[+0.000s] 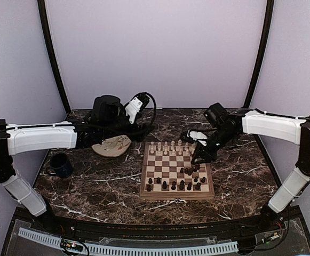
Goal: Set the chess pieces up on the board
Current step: Pick up the knight from the chessboard.
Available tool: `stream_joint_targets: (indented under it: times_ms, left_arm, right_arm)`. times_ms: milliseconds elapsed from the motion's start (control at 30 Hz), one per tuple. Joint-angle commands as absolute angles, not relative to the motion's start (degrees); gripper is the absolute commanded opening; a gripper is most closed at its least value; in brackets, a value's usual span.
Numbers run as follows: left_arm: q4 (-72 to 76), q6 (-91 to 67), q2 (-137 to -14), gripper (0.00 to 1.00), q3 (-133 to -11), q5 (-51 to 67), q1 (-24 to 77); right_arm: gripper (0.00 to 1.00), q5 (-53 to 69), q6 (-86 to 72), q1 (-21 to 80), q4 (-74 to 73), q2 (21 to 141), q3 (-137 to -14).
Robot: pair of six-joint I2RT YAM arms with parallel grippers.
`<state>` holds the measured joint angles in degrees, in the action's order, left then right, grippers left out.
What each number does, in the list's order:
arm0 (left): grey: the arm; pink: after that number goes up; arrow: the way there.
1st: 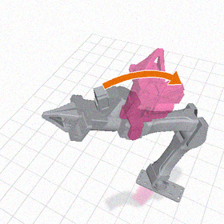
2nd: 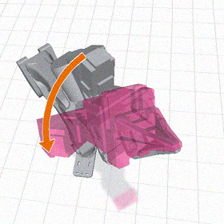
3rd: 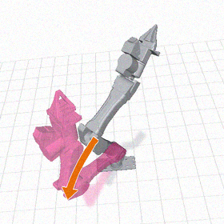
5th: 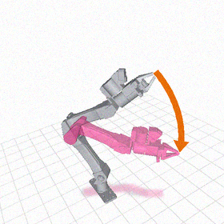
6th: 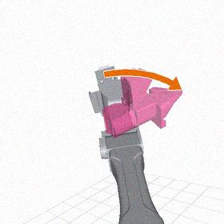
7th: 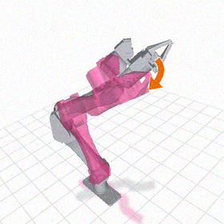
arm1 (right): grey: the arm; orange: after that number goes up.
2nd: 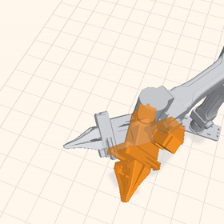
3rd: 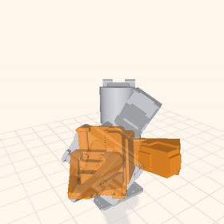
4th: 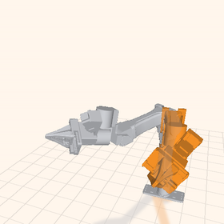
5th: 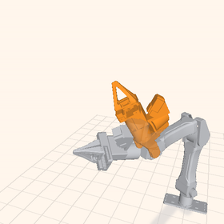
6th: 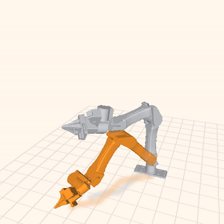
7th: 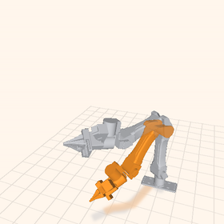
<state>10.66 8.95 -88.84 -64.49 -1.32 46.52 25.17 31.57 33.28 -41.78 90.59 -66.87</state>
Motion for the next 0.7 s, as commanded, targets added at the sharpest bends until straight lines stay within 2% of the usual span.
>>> stream_joint_targets:
  times_ms: [0, 133, 367, 667]
  left_arm:
    - [12.43, 5.51, -86.87, 0.77, -62.43, -1.97, 46.93]
    - [13.0, 5.01, -85.93, 0.77, -61.7, -2.16, 46.94]
    - [12.98, 4.75, -85.67, 0.77, -61.44, -1.81, 46.94]
    - [12.87, 4.44, -86.32, 0.77, -61.52, -1.1, 46.93]
  right_arm:
    - [0.32, 22.4, 32.82, 36.28, -43.42, 93.99, -69.04]
    - [0.35, 20.02, 32.46, 37.71, -43.16, 96.1, -69.41]
    - [0.35, 19.3, 32.18, 38.81, -43.43, 98.88, -70.13]
    - [0.23, 19.24, 32.2, 40.14, -43.73, 98.97, -69.63]
